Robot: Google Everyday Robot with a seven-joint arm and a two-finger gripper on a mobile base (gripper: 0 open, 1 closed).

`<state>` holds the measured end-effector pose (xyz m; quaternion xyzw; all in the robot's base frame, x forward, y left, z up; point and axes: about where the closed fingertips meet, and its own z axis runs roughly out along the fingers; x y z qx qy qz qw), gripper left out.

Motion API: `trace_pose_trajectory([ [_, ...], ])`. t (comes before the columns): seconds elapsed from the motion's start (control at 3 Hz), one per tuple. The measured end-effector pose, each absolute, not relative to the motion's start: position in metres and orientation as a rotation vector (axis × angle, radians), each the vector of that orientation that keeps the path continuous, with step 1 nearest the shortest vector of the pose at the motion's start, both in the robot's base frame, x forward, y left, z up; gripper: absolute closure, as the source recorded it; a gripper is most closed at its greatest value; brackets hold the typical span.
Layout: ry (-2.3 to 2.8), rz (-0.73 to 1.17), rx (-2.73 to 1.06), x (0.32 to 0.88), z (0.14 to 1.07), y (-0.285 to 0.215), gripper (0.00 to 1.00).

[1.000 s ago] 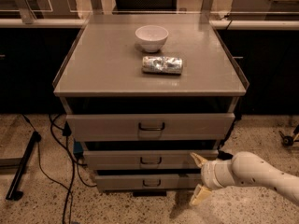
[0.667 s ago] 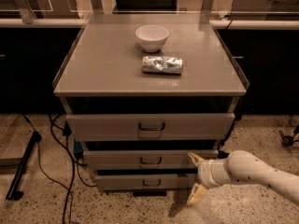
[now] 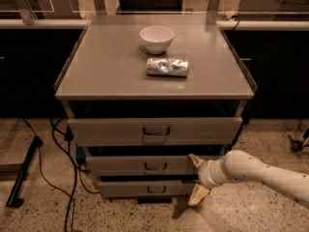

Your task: Open middle drawer

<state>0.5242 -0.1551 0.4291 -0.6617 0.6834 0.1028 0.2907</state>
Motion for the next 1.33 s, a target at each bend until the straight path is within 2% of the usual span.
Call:
trace_pose_trajectory([
  [1.33,1.865,0.206,-1.801,0.584,0.411,-0.154,0.0],
])
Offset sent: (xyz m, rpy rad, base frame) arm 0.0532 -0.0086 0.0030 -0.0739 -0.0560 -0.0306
